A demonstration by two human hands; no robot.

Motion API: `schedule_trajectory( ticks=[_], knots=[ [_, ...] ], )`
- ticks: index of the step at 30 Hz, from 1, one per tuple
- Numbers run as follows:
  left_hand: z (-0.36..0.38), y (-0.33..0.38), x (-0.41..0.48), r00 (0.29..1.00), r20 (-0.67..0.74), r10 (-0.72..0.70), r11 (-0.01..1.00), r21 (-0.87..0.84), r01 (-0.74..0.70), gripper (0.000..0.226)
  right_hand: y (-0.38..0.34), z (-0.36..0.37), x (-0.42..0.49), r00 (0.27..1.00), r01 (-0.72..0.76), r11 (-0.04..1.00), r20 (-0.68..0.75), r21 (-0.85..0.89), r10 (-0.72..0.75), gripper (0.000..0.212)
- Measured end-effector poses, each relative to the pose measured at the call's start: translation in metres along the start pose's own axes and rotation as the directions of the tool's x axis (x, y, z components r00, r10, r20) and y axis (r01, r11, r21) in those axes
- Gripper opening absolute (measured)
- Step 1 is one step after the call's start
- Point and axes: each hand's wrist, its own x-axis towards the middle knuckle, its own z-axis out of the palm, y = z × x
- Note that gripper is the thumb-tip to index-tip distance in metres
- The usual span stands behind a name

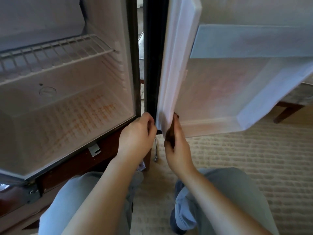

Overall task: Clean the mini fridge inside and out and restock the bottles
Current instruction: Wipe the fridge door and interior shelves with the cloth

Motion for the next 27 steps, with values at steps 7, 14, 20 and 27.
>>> schedule_trajectory(
  ticks=[7, 14, 20, 27],
  knots=[
    [-0.002, 0.004, -0.003, 0.999, 0.031, 0.007, 1.000, 0.001, -0.007, 0.016, -0.011, -0.014, 0.007, 0.989, -0.071, 0.997, -0.129, 0.037, 0.075, 0.055],
    [-0.003, 0.011, -0.005, 0.999, -0.034, 0.038, 0.999, -0.025, -0.039, 0.013, -0.072, -0.036, 0.032, 0.926, 0.116, 0.986, -0.372, 0.121, -0.063, 0.031],
    [0.001, 0.008, -0.001, 0.999, -0.023, 0.039, 0.999, -0.004, -0.039, 0.010, 0.007, -0.014, -0.009, 0.997, 0.003, 0.996, -0.076, -0.094, -0.010, 0.041],
    [0.007, 0.024, -0.007, 0.979, -0.098, 0.178, 0.982, -0.047, -0.184, 0.036, 0.028, -0.029, 0.008, 0.957, 0.140, 0.931, -0.194, -0.336, -0.214, 0.040]
  ],
)
